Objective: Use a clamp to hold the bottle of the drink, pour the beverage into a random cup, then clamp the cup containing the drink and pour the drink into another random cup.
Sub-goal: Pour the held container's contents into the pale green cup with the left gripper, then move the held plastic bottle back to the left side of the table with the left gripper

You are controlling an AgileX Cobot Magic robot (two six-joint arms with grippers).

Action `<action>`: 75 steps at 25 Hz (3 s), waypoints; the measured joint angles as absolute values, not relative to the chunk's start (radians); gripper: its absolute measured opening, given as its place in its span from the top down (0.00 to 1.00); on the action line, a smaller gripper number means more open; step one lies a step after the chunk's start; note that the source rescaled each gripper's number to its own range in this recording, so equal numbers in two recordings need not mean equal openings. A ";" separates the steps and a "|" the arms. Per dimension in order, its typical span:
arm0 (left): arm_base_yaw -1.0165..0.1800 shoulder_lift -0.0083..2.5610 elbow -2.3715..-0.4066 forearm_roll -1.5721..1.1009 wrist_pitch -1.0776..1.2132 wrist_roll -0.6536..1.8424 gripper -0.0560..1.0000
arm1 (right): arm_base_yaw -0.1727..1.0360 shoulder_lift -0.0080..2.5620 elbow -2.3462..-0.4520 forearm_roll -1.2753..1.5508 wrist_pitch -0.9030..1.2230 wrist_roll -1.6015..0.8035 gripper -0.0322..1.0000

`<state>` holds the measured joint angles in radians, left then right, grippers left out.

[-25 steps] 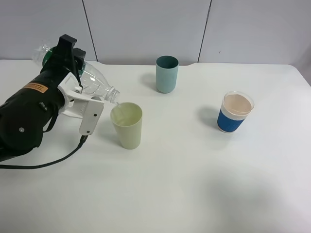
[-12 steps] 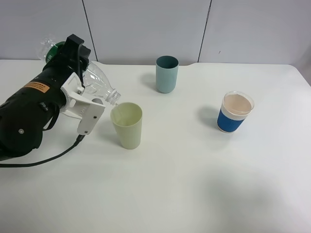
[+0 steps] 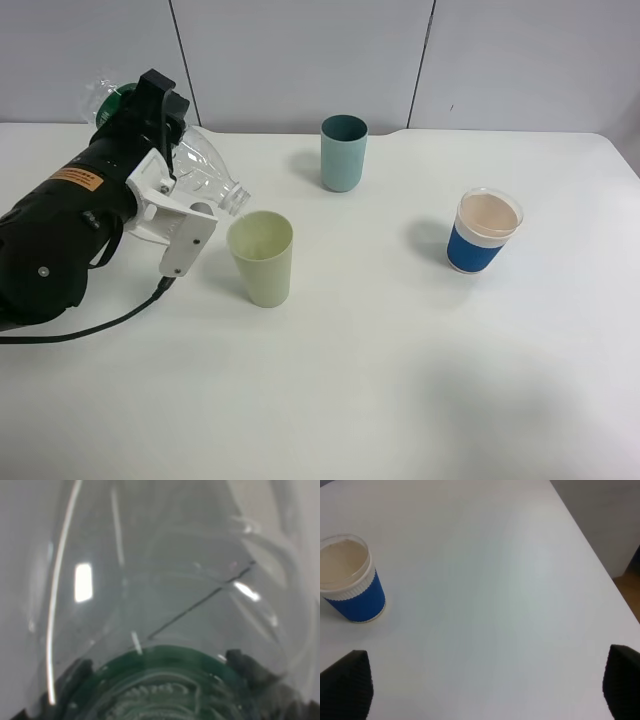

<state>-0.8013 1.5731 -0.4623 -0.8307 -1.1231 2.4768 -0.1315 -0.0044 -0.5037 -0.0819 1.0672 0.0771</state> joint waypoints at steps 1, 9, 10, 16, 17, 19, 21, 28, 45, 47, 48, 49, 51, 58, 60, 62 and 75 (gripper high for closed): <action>-0.801 1.573 -0.462 -0.831 -1.123 2.436 0.86 | -0.132 -0.004 -0.504 -0.082 1.067 0.077 0.00; -0.780 1.573 -0.462 -0.823 -1.064 2.009 0.86 | -0.132 -0.004 -0.504 -0.082 1.067 0.077 0.00; -0.765 1.573 -0.462 -0.822 -1.061 1.937 0.86 | -0.132 -0.004 -0.504 -0.082 1.067 0.077 0.00; -0.663 1.534 -0.462 -0.758 -0.999 1.577 0.86 | -0.132 -0.004 -0.504 -0.082 1.067 0.077 0.00; -0.647 1.518 -0.462 -0.734 -0.980 1.521 0.86 | -0.132 -0.004 -0.504 -0.082 1.067 0.077 0.00; -0.606 1.487 -0.462 -0.685 -0.930 1.414 0.86 | -0.132 -0.004 -0.504 -0.082 1.067 0.077 0.00; -0.563 1.455 -0.462 -0.622 -0.877 1.278 0.86 | -0.132 -0.004 -0.504 -0.082 1.067 0.077 0.00; -0.387 1.387 -0.462 -0.359 -0.752 0.630 0.86 | -0.132 -0.004 -0.504 -0.082 1.067 0.077 0.00; 0.016 1.407 -0.459 0.398 -0.787 -0.115 0.86 | -0.132 -0.004 -0.504 -0.082 1.067 0.077 0.00; 0.051 1.446 -0.443 0.452 -0.882 -0.116 0.86 | -0.132 -0.004 -0.504 -0.082 1.067 0.077 0.00; 0.068 1.477 -0.437 0.478 -0.944 -0.117 0.86 | -0.132 -0.004 -0.504 -0.082 1.067 0.077 0.00; 0.079 1.512 -0.434 0.498 -1.000 -0.121 0.86 | -0.132 -0.004 -0.504 -0.082 1.067 0.077 0.00; 0.095 1.582 -0.432 0.527 -1.125 -0.132 0.86 | -0.132 -0.004 -0.504 -0.082 1.067 0.077 0.00; 0.103 1.776 -0.434 0.543 -1.200 -0.132 0.86 | -0.132 -0.004 -0.504 -0.082 1.067 0.077 0.00; 0.112 1.816 -0.448 0.555 -1.203 -0.122 0.86 | -0.132 -0.004 -0.504 -0.082 1.067 0.077 0.00; 0.116 1.849 -0.474 0.570 -1.203 -0.120 0.86 | -0.132 -0.004 -0.504 -0.082 1.067 0.077 0.00; 0.116 2.054 -0.644 0.635 -1.205 -0.117 0.86 | -0.132 -0.004 -0.504 -0.082 1.067 0.077 0.00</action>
<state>0.1161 2.0543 -0.6437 0.6349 -1.2045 -0.1167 -0.1315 -0.0044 -0.5037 -0.0819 1.0672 0.0771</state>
